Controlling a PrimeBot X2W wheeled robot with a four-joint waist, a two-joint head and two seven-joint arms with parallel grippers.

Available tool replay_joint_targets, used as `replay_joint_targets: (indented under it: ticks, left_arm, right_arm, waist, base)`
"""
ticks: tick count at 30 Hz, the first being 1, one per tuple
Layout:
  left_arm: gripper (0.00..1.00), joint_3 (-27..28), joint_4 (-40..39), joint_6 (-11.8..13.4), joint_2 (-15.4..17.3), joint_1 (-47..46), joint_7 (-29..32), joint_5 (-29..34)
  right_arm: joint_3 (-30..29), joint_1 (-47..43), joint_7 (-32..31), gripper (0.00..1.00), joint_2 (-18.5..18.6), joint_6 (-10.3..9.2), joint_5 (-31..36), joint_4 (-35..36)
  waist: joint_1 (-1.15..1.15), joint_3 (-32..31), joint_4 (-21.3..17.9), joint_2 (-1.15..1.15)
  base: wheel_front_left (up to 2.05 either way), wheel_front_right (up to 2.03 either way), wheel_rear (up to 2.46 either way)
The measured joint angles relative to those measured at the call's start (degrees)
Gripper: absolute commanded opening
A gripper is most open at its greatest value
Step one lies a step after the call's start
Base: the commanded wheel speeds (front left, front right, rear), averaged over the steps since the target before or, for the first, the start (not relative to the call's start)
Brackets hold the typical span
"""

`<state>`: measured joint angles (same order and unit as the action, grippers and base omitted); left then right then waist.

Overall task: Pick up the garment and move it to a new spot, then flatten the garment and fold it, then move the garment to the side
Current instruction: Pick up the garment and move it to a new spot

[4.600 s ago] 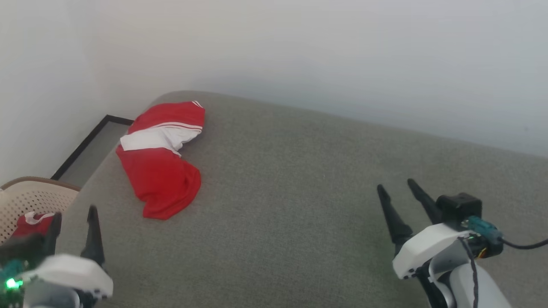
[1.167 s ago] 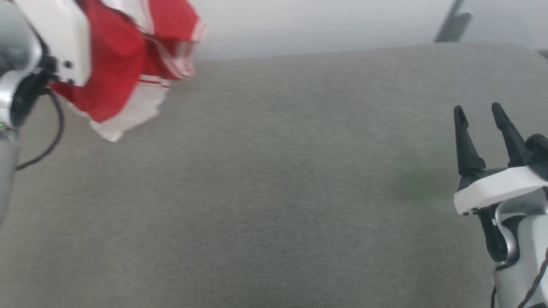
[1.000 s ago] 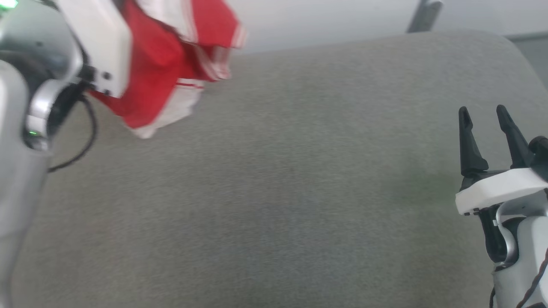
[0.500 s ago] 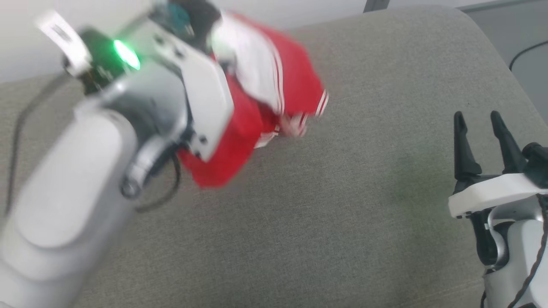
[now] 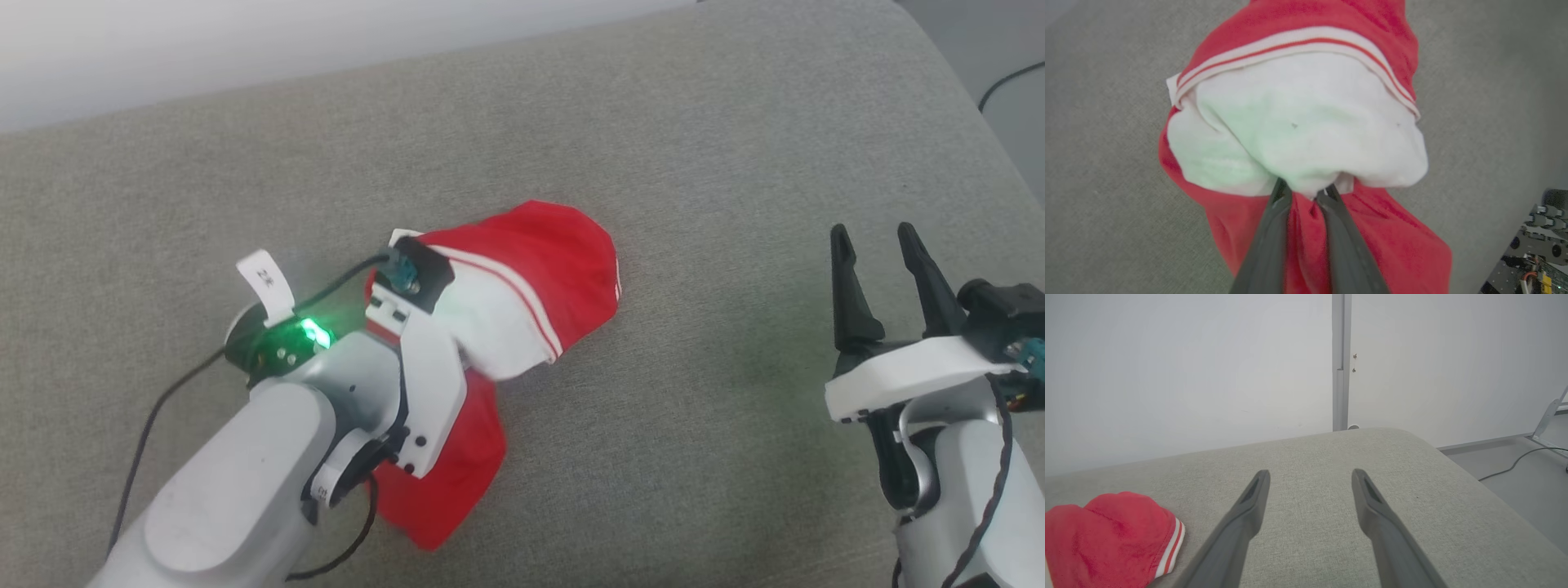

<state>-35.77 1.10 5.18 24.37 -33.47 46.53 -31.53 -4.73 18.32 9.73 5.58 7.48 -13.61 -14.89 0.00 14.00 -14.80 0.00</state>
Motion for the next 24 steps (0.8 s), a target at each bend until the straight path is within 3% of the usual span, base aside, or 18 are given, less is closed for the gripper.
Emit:
replay_joint_targets:
  ticks: [5, 13, 14, 15, 20, 24]
  left_arm:
    - [0.00, -0.73, 7.03, -0.62, -1.25, 1.58, -3.20, -0.24]
    - [0.03, -1.25, 16.70, -3.59, -4.44, 0.20, -8.86, -0.88]
    - [0.18, -1.31, 17.62, -4.02, -4.81, -0.04, -9.42, -0.90]
    - [1.00, -1.38, 18.39, -4.48, -5.05, -0.46, -9.94, -0.92]
    - [1.00, -1.29, 20.58, -5.68, -6.41, -1.10, -12.50, -1.47]
    - [1.00, -0.25, 20.24, -6.03, -5.34, -1.14, -14.63, -2.27]
  right_arm:
    - [0.98, 1.05, 0.41, 1.00, 0.03, 0.00, -0.38, -0.76]
    - [2.25, 2.22, 0.62, 1.00, 0.36, 0.00, -0.49, -1.80]
    - [2.37, 2.27, 0.62, 1.00, 0.49, 0.00, -0.49, -1.89]
    - [2.36, 2.35, 0.62, 1.00, 0.63, 0.00, -0.49, -2.00]
    - [2.15, 2.32, 0.48, 1.00, 1.44, 0.00, -0.43, -2.15]
    - [1.88, 1.37, 0.23, 1.00, 1.86, 0.00, -0.33, -2.29]
  waist:
    - [0.00, 0.59, 0.51, 0.00]
    - [0.00, 1.27, 1.30, 0.00]
    - [0.00, 1.22, 1.43, 0.00]
    - [0.00, 1.11, 1.55, 0.00]
    - [0.00, -0.18, 2.62, 0.00]
    - [0.00, -2.11, 3.77, 0.00]
  base:
    - [0.00, 0.00, 0.00]
    - [0.00, 0.00, 0.00]
    - [0.00, 0.00, 0.00]
    - [0.00, 0.00, 0.00]
    - [0.00, 0.00, 0.00]
    - [0.00, 0.00, 0.00]
